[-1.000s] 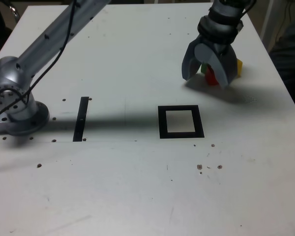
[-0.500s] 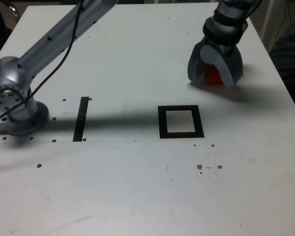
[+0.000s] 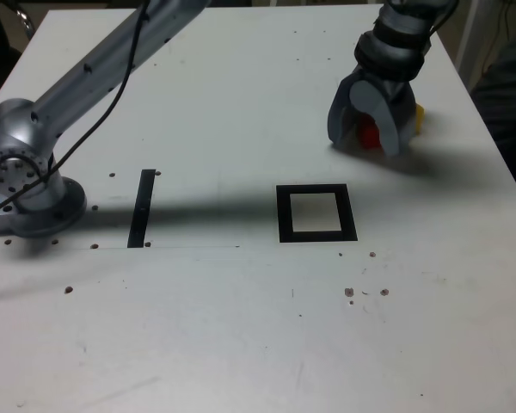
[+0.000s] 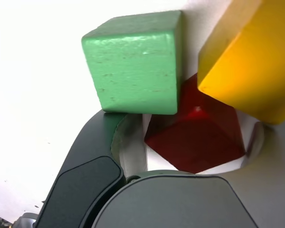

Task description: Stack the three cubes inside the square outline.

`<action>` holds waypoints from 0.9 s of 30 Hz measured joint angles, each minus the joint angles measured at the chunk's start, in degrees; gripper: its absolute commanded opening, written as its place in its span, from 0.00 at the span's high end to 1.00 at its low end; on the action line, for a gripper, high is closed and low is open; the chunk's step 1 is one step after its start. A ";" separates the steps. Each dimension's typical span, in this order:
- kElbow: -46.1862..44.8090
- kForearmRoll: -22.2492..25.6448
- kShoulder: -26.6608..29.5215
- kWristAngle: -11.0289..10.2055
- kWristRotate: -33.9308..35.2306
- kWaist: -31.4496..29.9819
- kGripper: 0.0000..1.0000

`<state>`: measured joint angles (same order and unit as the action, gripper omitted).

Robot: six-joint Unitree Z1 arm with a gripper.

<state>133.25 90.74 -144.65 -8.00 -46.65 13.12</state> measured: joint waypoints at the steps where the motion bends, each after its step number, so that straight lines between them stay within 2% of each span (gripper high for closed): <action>1: 0.01 0.00 0.00 -0.11 0.06 0.00 0.58; 4: 0.13 0.00 0.00 -0.30 0.15 0.00 0.69; 6: 0.21 -0.01 0.00 -0.32 0.15 0.00 0.72; 21: 0.10 0.12 0.12 -0.31 0.23 -0.22 0.72; 27: -2.63 0.13 2.71 -0.31 1.88 -1.49 0.72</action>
<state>130.61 90.87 -141.94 -8.31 -44.77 11.63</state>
